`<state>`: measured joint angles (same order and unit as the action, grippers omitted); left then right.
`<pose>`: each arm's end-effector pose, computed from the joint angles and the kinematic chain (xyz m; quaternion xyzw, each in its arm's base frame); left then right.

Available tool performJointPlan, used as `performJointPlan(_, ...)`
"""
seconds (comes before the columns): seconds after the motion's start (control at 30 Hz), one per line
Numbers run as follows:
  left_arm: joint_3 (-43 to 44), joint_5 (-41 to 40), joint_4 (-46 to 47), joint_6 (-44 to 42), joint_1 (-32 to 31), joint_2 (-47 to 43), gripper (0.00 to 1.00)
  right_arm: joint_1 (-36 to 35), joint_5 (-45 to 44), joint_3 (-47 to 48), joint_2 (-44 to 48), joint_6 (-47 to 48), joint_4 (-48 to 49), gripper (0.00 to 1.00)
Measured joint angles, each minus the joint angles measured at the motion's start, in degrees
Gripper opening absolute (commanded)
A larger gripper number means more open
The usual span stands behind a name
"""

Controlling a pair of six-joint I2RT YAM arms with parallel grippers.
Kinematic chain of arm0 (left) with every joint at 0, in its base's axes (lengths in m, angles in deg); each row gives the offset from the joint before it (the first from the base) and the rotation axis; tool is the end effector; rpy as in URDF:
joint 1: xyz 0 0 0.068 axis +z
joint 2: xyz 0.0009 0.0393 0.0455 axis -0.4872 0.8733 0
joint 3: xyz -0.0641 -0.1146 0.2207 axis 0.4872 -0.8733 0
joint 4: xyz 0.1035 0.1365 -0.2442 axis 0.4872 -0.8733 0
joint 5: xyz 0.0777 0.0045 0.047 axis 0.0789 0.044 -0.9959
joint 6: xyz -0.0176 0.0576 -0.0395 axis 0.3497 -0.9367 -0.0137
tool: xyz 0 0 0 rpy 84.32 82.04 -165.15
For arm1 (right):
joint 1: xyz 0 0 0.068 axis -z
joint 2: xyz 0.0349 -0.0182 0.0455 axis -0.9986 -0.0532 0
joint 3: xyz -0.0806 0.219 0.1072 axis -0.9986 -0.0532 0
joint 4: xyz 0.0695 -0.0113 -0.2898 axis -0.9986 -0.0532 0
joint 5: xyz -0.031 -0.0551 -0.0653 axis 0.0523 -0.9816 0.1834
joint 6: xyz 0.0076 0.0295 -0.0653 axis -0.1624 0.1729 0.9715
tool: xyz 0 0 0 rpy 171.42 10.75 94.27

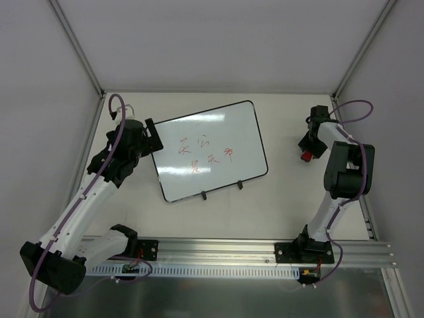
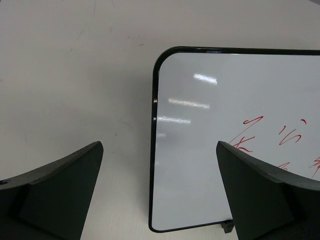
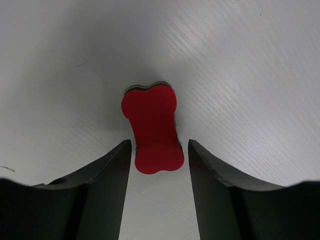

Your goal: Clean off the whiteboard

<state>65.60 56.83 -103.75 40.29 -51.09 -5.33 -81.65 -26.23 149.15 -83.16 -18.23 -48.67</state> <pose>0.2724 -0.0833 0.3319 -0.1483 0.8301 -0.0458 0.5355 0.4284 -0.0577 0.1278 0.2215 0.9341 -0.1219 0.2520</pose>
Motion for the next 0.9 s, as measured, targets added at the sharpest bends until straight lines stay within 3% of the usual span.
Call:
performJointPlan(0.13, -1.6, 0.3, -0.1, -0.1, 1.1, -0.1, 0.99, 0.5, 0.4, 0.1, -0.9, -0.3, -0.1, 0.47)
performJointPlan(0.27, -2.6, 0.1, -0.1, -0.3, 1.5, -0.1, 0.99, 0.7, 0.7, 0.8, -1.7, -0.2, -0.3, 0.35)
performJointPlan(0.4, -3.4, 0.2, -0.1, -0.3, 2.1, -0.1, 0.99, 0.7, 1.1, 1.5, -1.9, 0.2, -0.2, 0.12)
performJointPlan(0.53, -4.7, 2.3, 0.6, -0.7, 4.0, 0.1, 0.99, 0.5, 1.2, 1.6, -1.8, 1.3, -0.3, 0.01)
performJointPlan(0.7, -7.3, 8.6, 3.5, -1.9, 7.0, 0.4, 0.99, -2.3, 0.5, -0.3, 1.9, 4.6, -0.3, 0.00)
performJointPlan(0.9, -9.1, 17.1, 8.8, -4.0, 10.5, 1.7, 0.92, -16.3, -1.5, -4.2, 16.4, 9.7, 0.6, 0.00)
